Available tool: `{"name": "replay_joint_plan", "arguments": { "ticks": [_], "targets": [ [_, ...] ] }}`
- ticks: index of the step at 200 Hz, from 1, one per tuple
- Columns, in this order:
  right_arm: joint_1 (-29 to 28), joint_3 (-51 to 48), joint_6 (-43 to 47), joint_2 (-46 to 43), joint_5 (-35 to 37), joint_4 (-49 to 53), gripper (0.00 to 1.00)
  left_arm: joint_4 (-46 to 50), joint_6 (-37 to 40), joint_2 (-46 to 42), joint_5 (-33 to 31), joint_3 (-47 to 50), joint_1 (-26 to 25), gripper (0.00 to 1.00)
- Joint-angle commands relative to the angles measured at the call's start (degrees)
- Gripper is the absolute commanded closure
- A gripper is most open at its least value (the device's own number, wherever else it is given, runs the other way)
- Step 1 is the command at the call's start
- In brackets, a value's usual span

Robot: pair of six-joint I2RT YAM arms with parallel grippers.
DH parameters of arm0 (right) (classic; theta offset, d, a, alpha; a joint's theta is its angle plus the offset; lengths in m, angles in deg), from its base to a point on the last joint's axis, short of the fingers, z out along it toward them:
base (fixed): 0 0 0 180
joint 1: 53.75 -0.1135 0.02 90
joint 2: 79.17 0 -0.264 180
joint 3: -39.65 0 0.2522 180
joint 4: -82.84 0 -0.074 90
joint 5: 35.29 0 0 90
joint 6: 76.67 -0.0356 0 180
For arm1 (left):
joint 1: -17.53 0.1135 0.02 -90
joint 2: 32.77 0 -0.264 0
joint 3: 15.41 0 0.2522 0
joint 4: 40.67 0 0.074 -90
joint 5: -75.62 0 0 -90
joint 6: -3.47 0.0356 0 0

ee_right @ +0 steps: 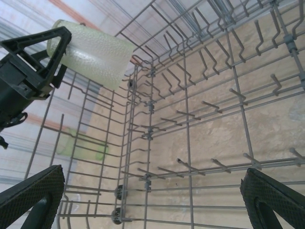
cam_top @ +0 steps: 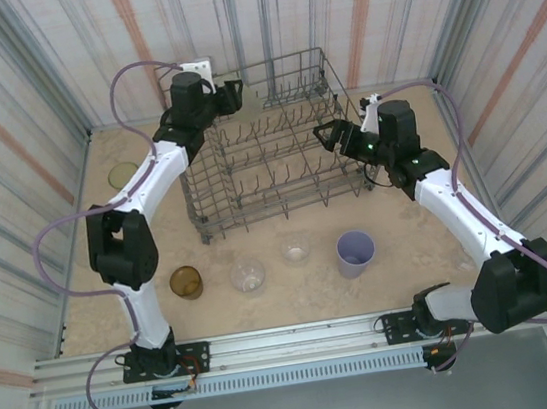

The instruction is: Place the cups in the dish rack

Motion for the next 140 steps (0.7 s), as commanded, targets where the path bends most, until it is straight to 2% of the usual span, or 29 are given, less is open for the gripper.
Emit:
{"name": "replay_joint_plan", "arguments": {
  "ticks": [1, 58, 77, 140],
  "targets": [
    [0.28, -0.82, 2.5, -1.46, 0.57, 1.99, 0.01, 0.19, 4.77, 1.35, -1.92, -2.94, -0.55, 0.83],
    [0.79, -1.52, 2.32, -2.61, 0.18, 1.65, 0.01, 1.33, 9.12, 3.82, -3.46, -3.76, -0.75, 0.84],
    [1.22, -1.77, 1.76, -3.0, -0.48, 1.21, 0.01, 1.59, 10.25, 4.62, -3.76, -3.76, -0.78, 0.87],
    [2.91, -1.84, 1.78, -4.68, -1.36, 1.92, 0.01, 1.6, 10.21, 6.83, -4.72, -3.09, -0.74, 0.87]
  ]
}}
